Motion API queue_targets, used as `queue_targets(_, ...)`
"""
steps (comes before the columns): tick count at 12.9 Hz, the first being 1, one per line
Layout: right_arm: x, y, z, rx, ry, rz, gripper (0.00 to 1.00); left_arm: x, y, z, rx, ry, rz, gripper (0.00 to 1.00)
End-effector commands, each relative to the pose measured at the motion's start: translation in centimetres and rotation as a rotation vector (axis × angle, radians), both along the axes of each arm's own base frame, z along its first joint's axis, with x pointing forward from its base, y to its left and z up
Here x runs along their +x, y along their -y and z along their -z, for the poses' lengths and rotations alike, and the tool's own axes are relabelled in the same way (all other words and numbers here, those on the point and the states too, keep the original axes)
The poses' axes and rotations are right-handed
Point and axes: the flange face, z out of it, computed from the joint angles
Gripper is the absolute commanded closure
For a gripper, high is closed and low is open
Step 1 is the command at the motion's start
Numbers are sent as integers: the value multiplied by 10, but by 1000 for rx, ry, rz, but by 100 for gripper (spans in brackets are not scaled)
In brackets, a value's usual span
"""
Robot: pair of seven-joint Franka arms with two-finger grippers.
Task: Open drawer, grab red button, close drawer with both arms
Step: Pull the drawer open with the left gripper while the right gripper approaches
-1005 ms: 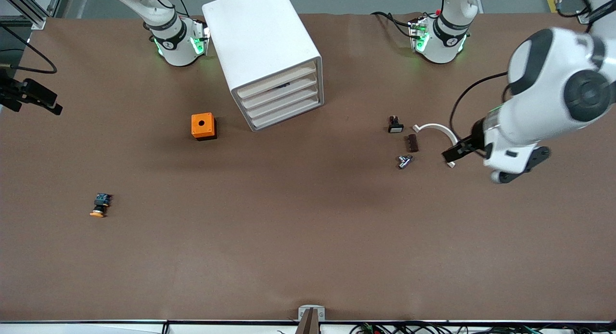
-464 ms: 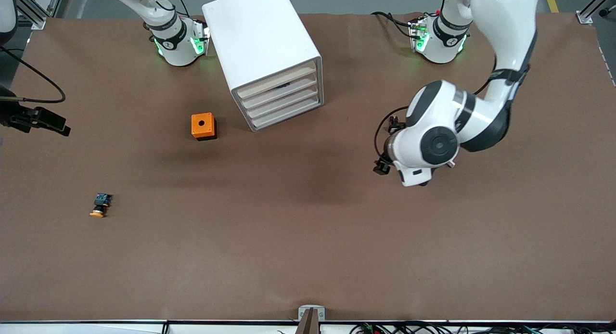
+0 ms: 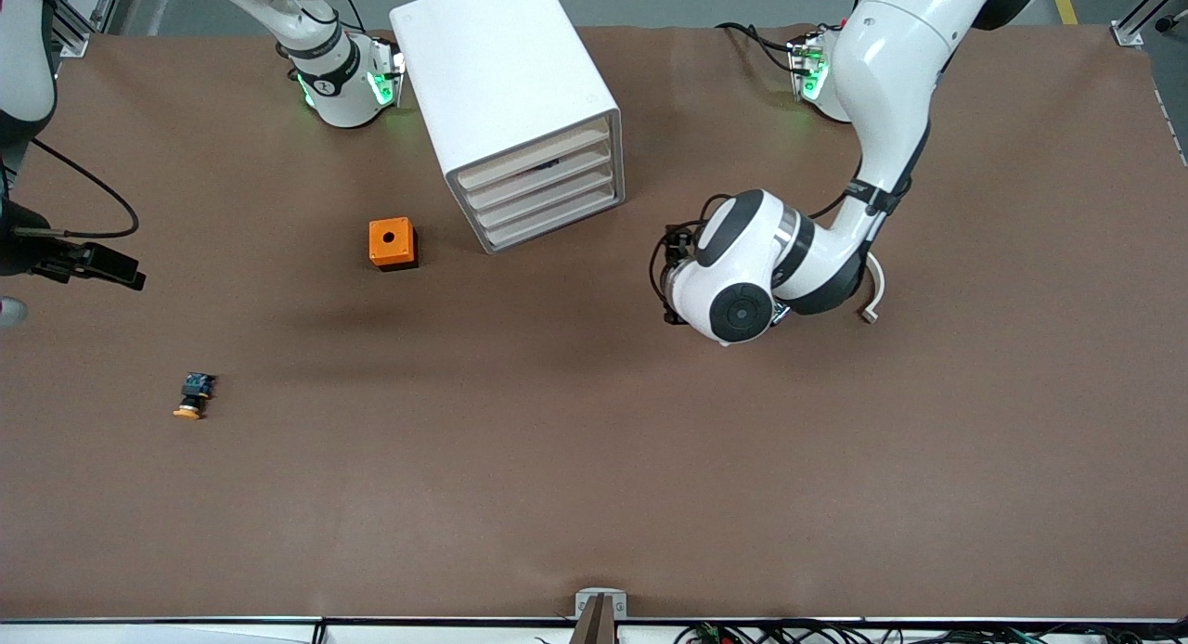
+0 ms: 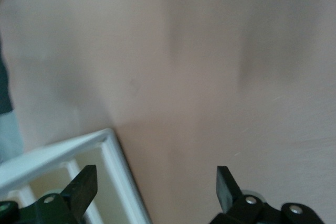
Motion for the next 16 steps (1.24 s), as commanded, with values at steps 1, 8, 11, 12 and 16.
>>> queue_targets(1,6,3,-2,-14,-1,5,0,-9,22,10,-24,-145,-159,0)
queue_targets(8,7,-3,-6,-23,4,10,0,-57,74,13,1,-386,-301,22)
queue_targets(11,8,-11,-4,-20,2,79,0,-82,93,15,19,-412,-247,28)
queue_targets(12,7,-14,-3,-1,0,97,0,-89,98,15,19,-413,-232,31)
queue_targets(16,4,-20,5,19,-16,179,0,-122,124,29,40,-439,-180,39)
